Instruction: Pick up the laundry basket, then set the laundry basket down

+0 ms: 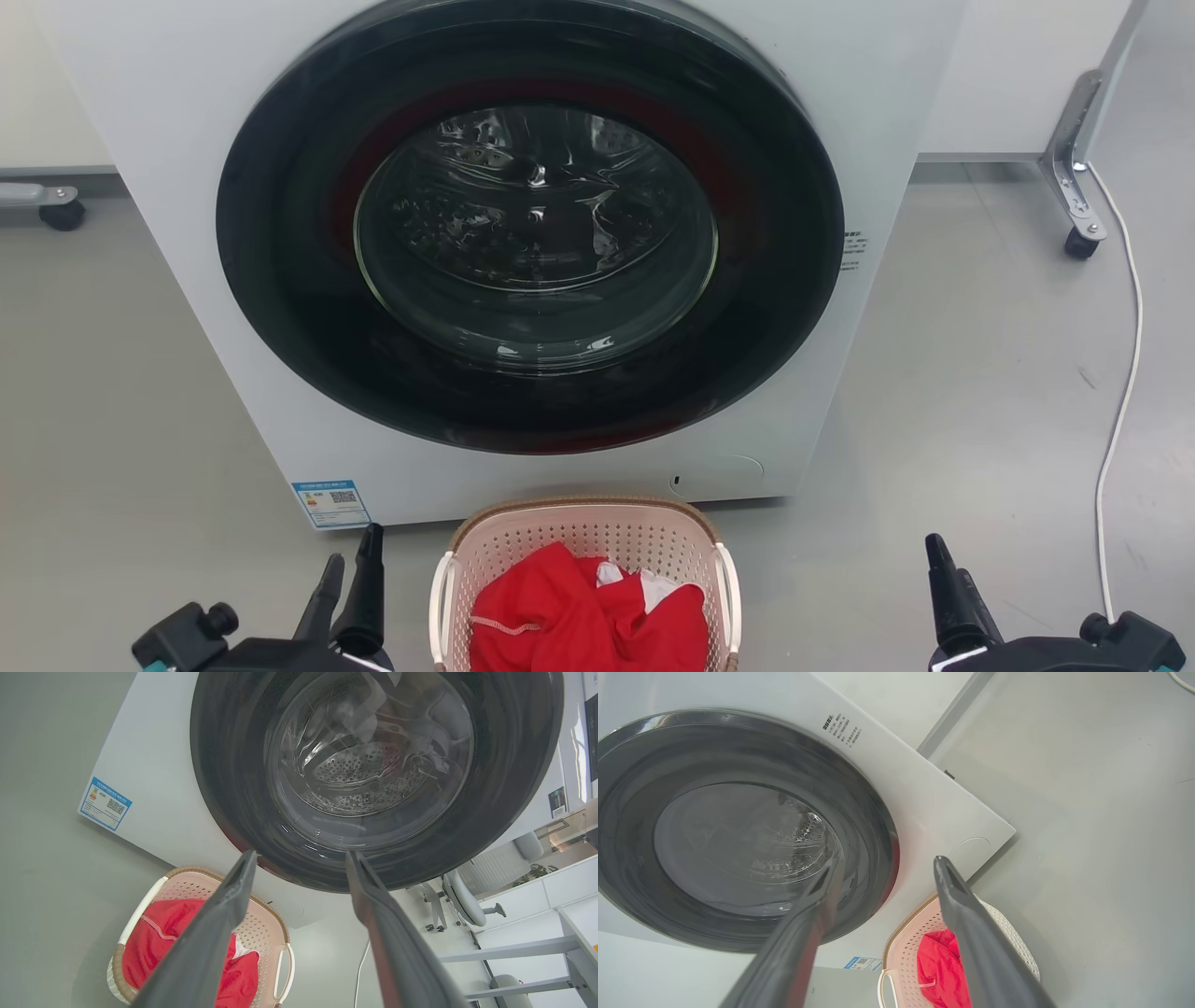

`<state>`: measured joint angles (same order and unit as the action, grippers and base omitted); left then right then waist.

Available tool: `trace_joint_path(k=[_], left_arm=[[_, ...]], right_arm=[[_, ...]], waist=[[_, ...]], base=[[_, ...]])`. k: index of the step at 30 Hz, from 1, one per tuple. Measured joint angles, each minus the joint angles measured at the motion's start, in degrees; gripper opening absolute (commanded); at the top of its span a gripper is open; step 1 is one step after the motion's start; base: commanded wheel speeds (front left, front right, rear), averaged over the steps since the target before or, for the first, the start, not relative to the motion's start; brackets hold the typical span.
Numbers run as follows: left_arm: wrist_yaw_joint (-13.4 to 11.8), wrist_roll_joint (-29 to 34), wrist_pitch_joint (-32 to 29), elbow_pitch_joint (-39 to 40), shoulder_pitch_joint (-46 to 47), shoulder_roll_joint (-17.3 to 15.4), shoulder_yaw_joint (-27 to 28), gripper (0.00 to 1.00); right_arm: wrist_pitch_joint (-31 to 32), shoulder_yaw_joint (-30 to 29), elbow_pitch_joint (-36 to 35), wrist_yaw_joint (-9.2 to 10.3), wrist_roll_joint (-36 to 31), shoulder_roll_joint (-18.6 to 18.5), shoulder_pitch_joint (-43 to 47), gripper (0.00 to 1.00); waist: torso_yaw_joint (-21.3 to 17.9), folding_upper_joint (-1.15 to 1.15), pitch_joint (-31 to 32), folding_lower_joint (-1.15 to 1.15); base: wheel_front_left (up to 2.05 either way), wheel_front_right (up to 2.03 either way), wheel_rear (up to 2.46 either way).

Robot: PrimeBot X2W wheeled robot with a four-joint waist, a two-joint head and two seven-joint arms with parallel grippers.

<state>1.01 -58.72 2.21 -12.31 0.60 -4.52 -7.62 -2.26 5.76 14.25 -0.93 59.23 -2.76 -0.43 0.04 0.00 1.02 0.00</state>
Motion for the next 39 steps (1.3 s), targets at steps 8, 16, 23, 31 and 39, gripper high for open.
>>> trace_joint_path(k=[8,16,23,31,39], left_arm=[[-0.88,7.24,1.67,1.34,-0.41,-0.86,-1.77,1.00],[-2.10,15.15,3.13,2.31,-1.15,-1.54,-3.49,1.00],[-3.13,22.75,5.01,3.45,-2.29,-1.86,-4.99,1.00],[-4.30,29.86,6.57,4.80,-3.36,-2.37,-6.05,1.00],[-5.61,37.30,8.48,6.99,-3.75,-2.53,-6.84,1.00]], right_arm=[[-1.45,1.47,-1.00,1.02,-6.43,-0.04,0.10,1.00],[-3.26,2.86,-2.19,2.11,-13.50,-0.11,1.08,1.00],[-4.95,4.52,-3.33,3.48,-20.46,-0.13,1.66,1.00],[-6.58,5.97,-4.35,4.52,-27.32,-0.15,2.41,1.00],[-8.25,6.73,-6.17,5.56,-34.15,-0.22,3.42,1.00]], waist=[[-0.13,0.00,0.31,0.00],[-0.31,0.00,0.57,0.00],[-0.42,0.00,0.73,0.00],[-0.54,0.00,1.23,0.00],[-0.54,0.00,1.63,0.00]], base=[[0.00,0.00,0.00],[0.00,0.00,0.00],[0.00,0.00,0.00],[0.00,0.00,0.00],[0.00,0.00,0.00]])
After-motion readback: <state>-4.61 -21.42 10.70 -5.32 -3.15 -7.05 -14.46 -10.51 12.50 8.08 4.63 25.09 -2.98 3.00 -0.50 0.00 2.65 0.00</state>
